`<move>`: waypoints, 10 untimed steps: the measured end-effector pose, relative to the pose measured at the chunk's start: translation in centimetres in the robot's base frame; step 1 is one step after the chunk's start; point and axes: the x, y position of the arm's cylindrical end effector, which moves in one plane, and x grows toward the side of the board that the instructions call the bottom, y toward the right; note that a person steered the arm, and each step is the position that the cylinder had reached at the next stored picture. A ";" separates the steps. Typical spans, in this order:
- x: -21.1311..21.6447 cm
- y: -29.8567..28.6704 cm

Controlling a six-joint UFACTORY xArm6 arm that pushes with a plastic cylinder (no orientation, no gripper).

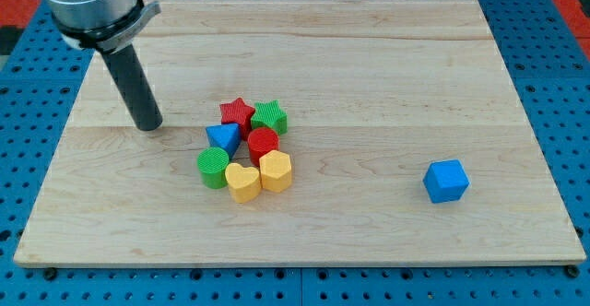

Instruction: Push the yellow hexagon along the red circle towards the left center of the board

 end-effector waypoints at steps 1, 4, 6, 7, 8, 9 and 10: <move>-2.8 5.5; -3.4 14.9; -3.2 19.4; -2.6 19.7; -1.6 19.5; -1.0 18.1; -1.0 16.4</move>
